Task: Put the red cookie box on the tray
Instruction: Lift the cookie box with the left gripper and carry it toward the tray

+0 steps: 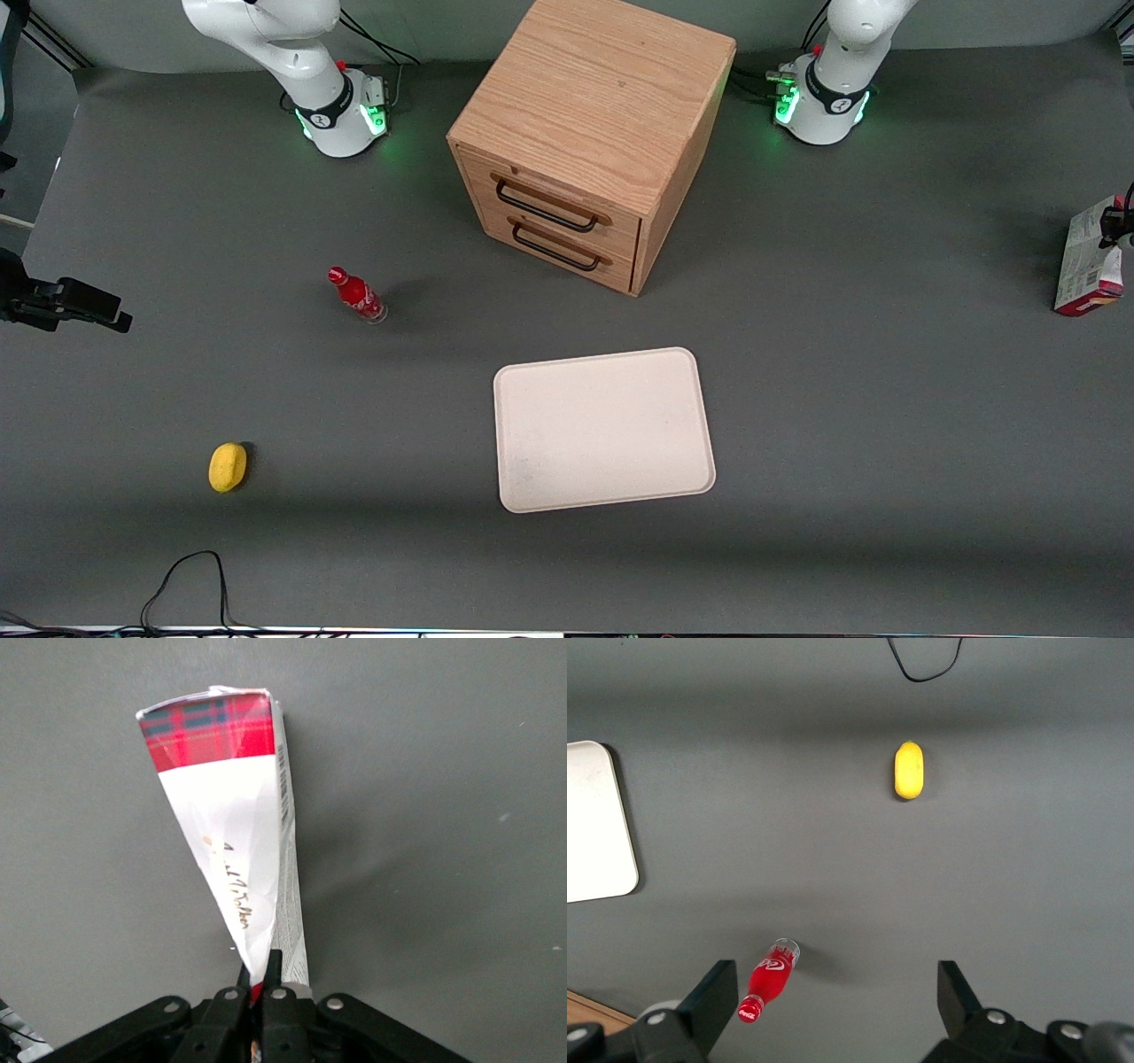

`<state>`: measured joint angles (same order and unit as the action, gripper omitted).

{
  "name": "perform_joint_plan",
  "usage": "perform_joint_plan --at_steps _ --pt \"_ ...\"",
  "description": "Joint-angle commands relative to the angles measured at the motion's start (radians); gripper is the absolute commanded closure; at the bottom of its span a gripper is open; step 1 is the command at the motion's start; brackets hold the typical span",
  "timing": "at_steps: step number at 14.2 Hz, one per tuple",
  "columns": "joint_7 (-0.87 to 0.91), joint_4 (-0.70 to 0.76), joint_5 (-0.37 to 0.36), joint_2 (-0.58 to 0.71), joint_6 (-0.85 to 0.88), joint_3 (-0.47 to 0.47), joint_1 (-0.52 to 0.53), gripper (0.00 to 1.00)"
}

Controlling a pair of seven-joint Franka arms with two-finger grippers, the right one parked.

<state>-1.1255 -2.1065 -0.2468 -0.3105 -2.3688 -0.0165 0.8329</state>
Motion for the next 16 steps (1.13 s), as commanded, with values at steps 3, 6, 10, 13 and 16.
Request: perform_joint_plan --at_steps 3,6,10,13,16 --pt "0.088 0.241 0.04 0.086 0.394 -0.097 -0.061 1.0" --pt "0.212 0.48 0.038 0.088 0.685 -0.117 -0.158 1.0" --pt "0.453 0.733 0.038 0.079 0.96 -0.117 -0.3 1.0" --pt "0.602 0.795 0.052 0.079 1.039 -0.118 -0.385 1.0" --pt "0.784 0.796 0.093 0.077 1.053 -0.118 -0.49 1.0"
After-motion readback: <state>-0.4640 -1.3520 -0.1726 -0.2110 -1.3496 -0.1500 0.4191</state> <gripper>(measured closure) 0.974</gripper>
